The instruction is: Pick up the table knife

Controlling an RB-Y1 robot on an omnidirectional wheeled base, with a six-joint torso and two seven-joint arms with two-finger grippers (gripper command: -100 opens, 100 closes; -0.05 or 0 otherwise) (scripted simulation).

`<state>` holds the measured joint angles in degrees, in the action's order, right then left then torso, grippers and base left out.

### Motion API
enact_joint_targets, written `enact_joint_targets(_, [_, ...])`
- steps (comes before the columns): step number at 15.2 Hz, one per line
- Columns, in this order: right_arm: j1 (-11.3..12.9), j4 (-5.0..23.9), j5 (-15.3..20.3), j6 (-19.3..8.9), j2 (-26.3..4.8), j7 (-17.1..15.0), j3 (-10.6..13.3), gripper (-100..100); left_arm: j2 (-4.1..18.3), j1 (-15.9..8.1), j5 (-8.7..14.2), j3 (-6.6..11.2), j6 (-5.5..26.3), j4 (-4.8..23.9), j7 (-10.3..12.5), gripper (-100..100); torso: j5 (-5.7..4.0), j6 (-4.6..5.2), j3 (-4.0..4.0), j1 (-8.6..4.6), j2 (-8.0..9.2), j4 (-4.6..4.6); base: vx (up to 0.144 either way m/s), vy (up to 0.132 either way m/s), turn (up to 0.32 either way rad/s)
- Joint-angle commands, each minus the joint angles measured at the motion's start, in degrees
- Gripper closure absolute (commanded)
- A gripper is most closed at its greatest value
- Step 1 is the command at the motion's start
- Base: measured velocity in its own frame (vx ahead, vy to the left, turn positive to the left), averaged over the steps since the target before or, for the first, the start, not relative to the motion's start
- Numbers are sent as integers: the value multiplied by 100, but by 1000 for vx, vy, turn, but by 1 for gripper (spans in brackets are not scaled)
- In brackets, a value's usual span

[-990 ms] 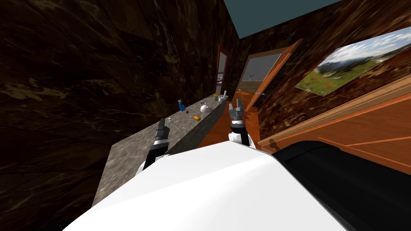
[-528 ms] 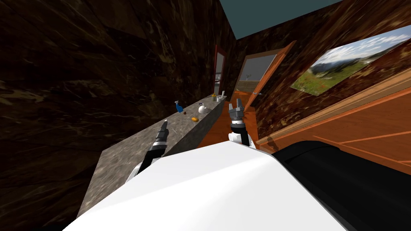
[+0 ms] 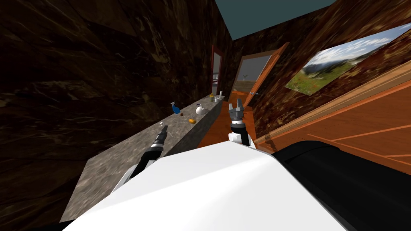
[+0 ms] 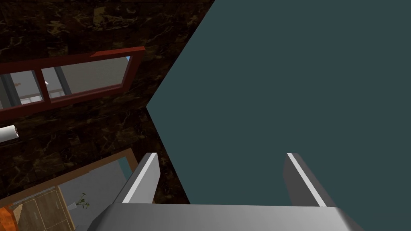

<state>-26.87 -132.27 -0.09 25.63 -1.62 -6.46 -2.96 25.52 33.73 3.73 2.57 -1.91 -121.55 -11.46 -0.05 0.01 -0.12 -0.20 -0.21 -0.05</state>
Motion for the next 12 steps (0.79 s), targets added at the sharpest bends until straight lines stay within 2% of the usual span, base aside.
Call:
enact_joint_targets(1, [0,0,0,0,0,0,0,0,138,39,29,51,221,29,-34,-100,0,0,0,0,0,0,46,-44,-67])
enact_joint_targets(2, [0,0,0,0,0,0,0,0,296,72,60,105,379,103,-76,-100,0,-1,0,1,1,0,56,-48,-73])
enact_joint_targets(3, [0,0,0,0,0,0,0,0,296,72,60,105,436,103,-76,-100,0,1,-1,1,-2,0,51,-49,-68])
enact_joint_targets(4, [0,0,0,0,0,0,0,0,450,106,91,159,650,178,-118,-100,0,0,-1,0,-1,0,55,-56,-88])
enact_joint_targets(5, [0,0,0,0,0,0,0,0,450,106,91,159,655,178,-118,-100,0,0,-1,-2,-2,0,56,-51,-69])
enact_joint_targets(6, [0,0,0,0,0,0,0,0,601,141,123,213,874,255,-160,-100,0,0,-1,-1,-2,0,53,-57,-76])
enact_joint_targets(7, [0,0,0,0,0,0,0,0,601,141,123,213,877,255,-160,-100,-1,0,-1,-3,-2,0,51,-55,-65])
enact_joint_targets(8, [0,0,0,0,0,0,0,0,748,176,155,268,1090,332,-203,-100,-1,-1,-1,-3,-1,0,57,-53,-84])
enact_joint_targets(9, [0,0,0,0,0,0,0,0,748,176,155,268,1101,332,-203,-100,-1,-1,-1,-3,-1,0,53,-45,-64])
enact_joint_targets(10, [0,0,0,0,0,0,0,0,891,212,187,321,1289,409,-245,-100,-1,-1,0,-1,-1,0,59,-53,-85])
enact_joint_targets(11, [0,0,0,0,0,0,0,0,891,212,187,321,1326,409,-245,-100,0,1,-1,-2,-3,0,57,-50,-72])
enact_joint_targets(12, [0,0,0,0,0,0,0,0,1030,248,220,375,1550,486,-287,-100,-1,0,-2,-2,-3,0,56,-49,-81])
